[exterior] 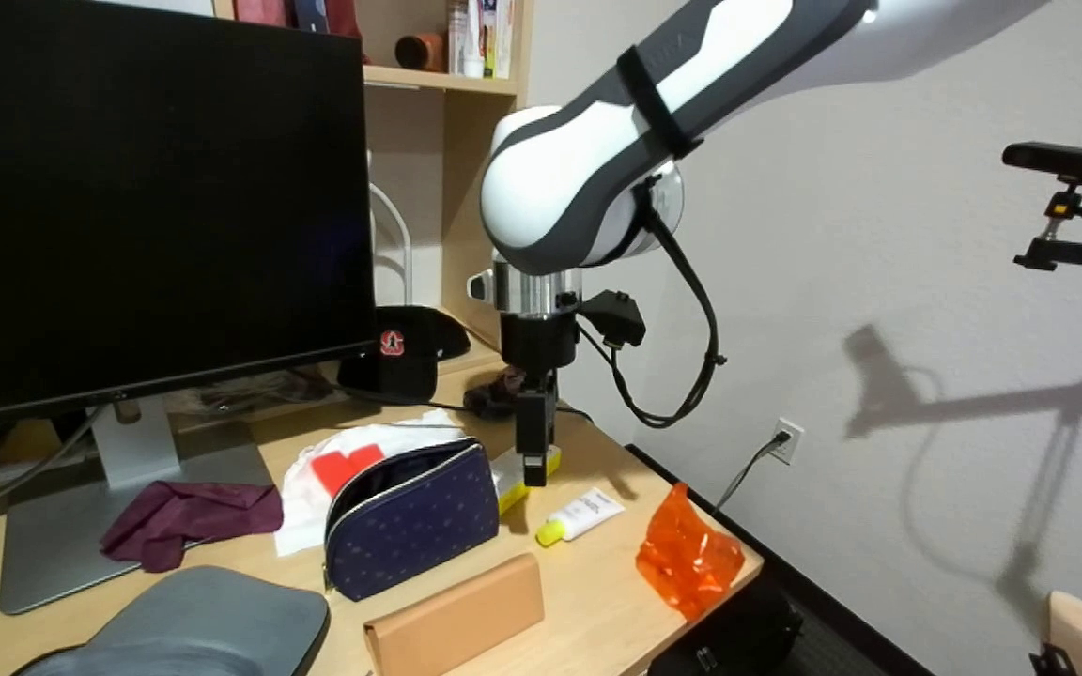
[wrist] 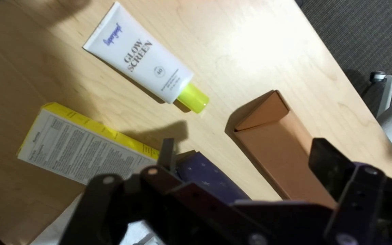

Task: Put the white and yellow tube inside the dark blue bag

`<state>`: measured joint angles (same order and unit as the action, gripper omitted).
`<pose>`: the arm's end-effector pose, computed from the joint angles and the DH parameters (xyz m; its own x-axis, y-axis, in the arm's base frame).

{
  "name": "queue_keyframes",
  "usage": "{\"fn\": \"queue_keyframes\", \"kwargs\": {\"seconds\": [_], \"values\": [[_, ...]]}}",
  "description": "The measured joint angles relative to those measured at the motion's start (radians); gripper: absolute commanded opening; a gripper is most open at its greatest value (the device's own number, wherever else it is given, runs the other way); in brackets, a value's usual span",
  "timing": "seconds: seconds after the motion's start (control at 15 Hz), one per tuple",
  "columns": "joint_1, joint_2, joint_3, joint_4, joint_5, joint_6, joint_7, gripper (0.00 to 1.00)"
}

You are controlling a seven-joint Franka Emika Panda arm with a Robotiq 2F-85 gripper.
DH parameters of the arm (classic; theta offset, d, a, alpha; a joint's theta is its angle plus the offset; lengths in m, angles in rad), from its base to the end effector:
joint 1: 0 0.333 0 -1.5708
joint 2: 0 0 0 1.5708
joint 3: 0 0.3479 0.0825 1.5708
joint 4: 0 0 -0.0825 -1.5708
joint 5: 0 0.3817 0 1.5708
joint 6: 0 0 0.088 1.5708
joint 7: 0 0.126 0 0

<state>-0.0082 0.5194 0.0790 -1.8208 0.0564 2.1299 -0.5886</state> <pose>0.6343 0.0451 0.2473 0.8011 0.5844 -0.1297 0.5600 -0.8082 -0.1823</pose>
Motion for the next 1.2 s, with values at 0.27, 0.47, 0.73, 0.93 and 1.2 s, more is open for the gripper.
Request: {"fn": "queue_keyframes", "kwargs": {"seconds": [0.27, 0.47, 0.73, 0.93, 1.2], "values": [[-0.028, 0.057, 0.030, 0.009, 0.006, 0.032, -0.067, 1.00], [-0.043, 0.104, 0.039, 0.012, 0.005, 0.099, -0.123, 1.00], [-0.046, 0.116, 0.038, 0.017, 0.011, 0.122, -0.099, 1.00], [-0.039, 0.116, 0.033, 0.020, -0.050, 0.140, -0.097, 1.00], [-0.016, 0.118, 0.017, 0.021, -0.224, 0.174, -0.119, 1.00]]}}
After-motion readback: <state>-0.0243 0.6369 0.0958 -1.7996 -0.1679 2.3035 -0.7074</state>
